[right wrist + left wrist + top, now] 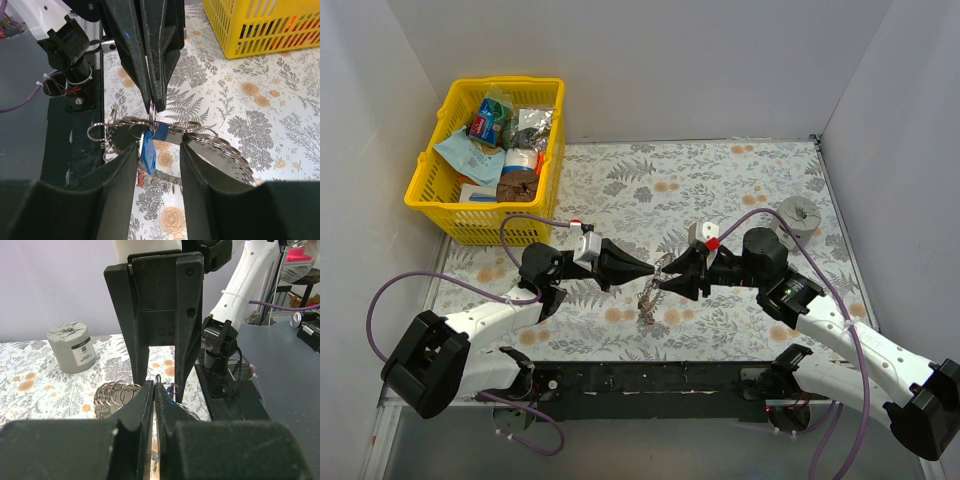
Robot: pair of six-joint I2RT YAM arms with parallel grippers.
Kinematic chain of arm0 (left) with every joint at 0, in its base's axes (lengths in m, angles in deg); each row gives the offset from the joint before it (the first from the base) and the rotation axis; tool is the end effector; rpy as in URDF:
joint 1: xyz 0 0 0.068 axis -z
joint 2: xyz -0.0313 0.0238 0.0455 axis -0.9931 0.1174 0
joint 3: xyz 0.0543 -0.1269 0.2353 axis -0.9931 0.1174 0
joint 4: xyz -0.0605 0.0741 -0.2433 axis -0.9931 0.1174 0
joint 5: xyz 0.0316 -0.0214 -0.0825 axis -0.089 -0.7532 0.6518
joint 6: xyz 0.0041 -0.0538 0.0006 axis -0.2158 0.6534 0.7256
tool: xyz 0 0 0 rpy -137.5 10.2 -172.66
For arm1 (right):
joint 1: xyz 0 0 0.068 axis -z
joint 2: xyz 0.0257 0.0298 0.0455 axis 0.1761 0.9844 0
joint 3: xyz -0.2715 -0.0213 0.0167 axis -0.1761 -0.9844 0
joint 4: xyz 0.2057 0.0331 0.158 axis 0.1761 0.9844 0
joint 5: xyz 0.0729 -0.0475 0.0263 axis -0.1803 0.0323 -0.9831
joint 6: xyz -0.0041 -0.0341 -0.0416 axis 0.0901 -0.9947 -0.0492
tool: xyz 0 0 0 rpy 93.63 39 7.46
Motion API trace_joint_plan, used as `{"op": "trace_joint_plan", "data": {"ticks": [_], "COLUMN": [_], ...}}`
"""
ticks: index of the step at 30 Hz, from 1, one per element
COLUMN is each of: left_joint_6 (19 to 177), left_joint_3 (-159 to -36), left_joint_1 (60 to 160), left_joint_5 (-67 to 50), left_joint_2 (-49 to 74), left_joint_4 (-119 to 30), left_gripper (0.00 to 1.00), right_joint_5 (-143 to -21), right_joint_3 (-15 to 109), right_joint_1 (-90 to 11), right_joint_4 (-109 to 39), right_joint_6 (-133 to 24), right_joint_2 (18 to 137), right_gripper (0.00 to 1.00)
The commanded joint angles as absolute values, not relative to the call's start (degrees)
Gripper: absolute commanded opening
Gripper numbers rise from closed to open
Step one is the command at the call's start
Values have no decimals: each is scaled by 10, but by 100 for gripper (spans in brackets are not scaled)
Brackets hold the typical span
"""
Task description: Put the keys on the keyring
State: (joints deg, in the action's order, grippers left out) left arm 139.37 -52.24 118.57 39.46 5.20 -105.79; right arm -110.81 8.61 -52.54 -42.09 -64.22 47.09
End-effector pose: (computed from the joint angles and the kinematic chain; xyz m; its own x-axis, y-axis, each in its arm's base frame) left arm 0.1724 -0.1585 0.2768 -0.5754 -0.1355 -0.8066 0.8155 -0.1708 -0.5530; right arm 0.1386 0.1551 0.3068 -0.0363 -0.0920 -0.9951 -0.9811 0.1929 0.0179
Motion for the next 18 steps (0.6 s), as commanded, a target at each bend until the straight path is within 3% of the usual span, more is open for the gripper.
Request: {"op": "trace_joint_plan", "data": {"ticks": [1,6,12,18], "left_joint_6": [1405,1413,1421,1439], "left_joint_3": [-524,-524,-524,-521], "left_joint_1": [1182,1182,1182,1182], "left_joint_5": [393,394,392,394], "left_joint_2": [51,56,58,64], "left_joint_4": [-1100,-1108,-1122,-1156], "left_gripper": [0,0,0,0], "right_joint_5": [-1131,-1143,-1151,-1155], "right_joint_3": [92,90,84,80], "right_joint_1": [-523,-523,-523,-523], "right_joint_4": [-474,-488,-498,-502], "right_joint_6": [-619,-603,-596,-596], "right_joint_2": [464,474,484,495], "right_gripper": [43,30,5,1]}}
